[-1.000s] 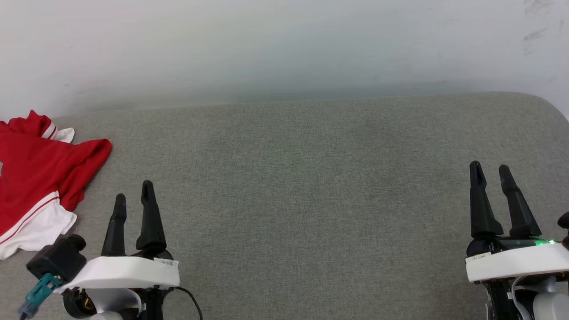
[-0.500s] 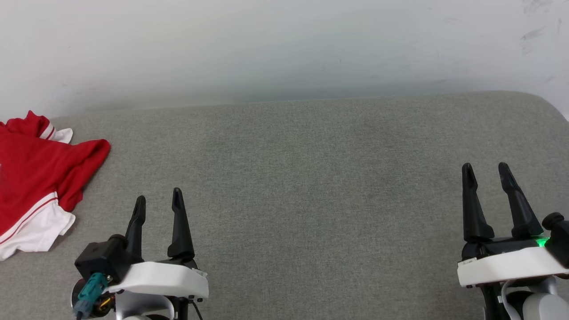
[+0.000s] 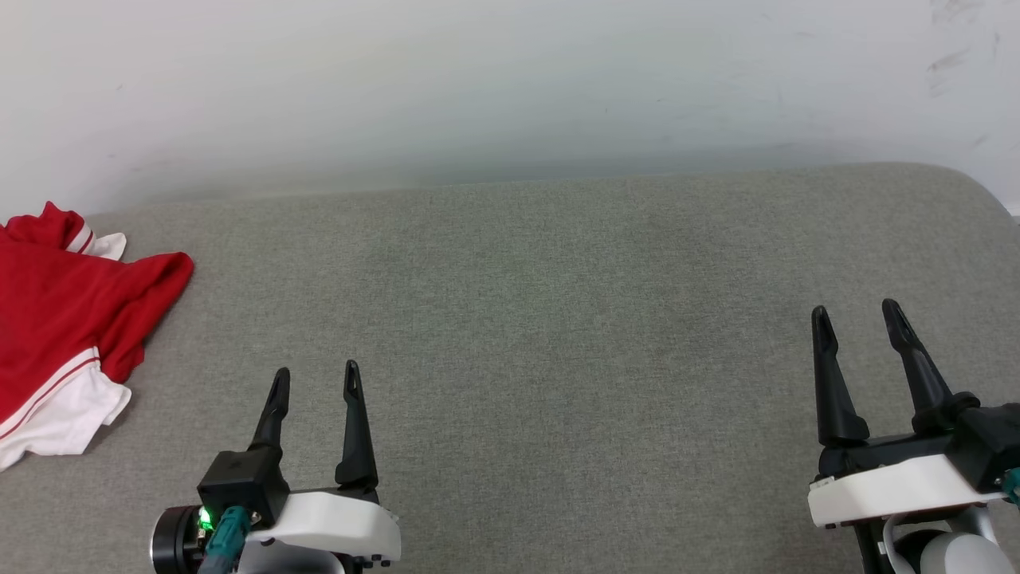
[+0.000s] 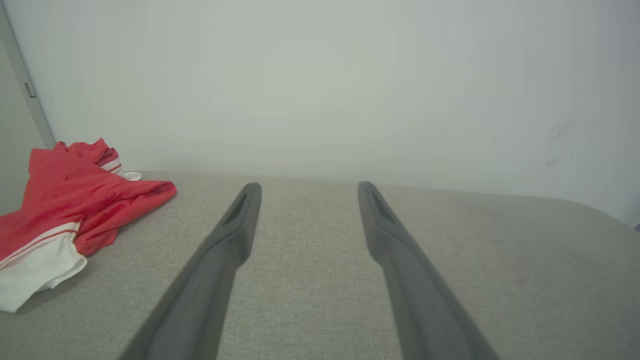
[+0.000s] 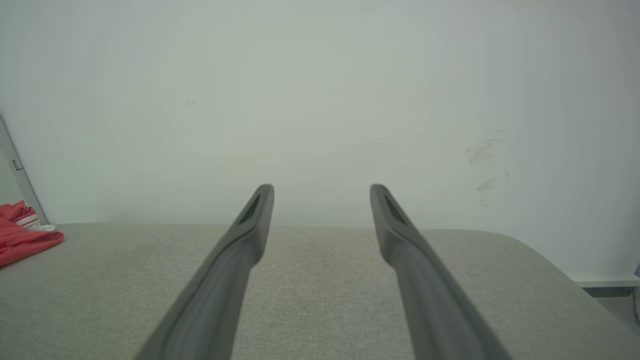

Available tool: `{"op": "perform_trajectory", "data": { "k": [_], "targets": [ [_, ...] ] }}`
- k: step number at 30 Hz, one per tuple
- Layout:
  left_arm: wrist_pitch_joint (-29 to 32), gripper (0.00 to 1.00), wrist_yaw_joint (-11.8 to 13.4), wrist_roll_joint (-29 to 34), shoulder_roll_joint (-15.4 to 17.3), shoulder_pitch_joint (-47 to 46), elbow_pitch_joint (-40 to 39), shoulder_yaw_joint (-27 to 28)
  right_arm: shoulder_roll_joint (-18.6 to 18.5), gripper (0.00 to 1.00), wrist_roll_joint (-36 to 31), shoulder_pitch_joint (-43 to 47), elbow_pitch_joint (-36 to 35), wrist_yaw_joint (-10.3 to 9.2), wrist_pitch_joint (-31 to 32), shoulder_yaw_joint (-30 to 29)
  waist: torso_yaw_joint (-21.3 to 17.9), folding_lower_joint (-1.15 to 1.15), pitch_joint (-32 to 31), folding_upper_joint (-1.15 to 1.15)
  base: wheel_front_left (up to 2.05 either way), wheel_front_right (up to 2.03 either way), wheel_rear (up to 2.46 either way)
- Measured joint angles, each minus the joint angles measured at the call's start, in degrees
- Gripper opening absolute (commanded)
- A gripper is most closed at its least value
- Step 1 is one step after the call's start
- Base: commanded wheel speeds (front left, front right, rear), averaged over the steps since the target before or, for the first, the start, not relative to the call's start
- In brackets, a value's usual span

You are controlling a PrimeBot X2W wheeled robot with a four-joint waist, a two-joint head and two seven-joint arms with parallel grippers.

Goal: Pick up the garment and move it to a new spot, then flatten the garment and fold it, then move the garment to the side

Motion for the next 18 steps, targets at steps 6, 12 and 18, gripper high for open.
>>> {"op": "perform_trajectory", "data": {
  "k": [6, 12, 18],
  "targets": [
    [-0.7, 1.0, -4.5, -0.8, -2.4, 0.8, -0.7, 3.4, 0.0, 1.0, -0.4, 0.0, -0.7, 0.0, -0.8, -0.5, 0.0, 0.0, 0.3, 0.0, 0.0, 0.0, 0.0],
    [-1.5, 1.0, -11.4, -0.5, -7.0, 2.4, -2.4, 10.2, 0.0, 1.0, 2.4, 0.2, -0.5, 0.01, -1.5, -1.3, -0.2, 0.0, 0.5, 0.0, 0.0, 0.0, 0.0],
    [-2.2, 1.0, -19.6, 1.6, -9.3, 3.5, -2.1, 15.9, 0.0, 1.0, 2.9, 0.4, 0.8, 0.01, -2.2, -1.4, -0.5, 0.0, 0.4, 0.0, 0.0, 0.0, 0.0]
  ]
}}
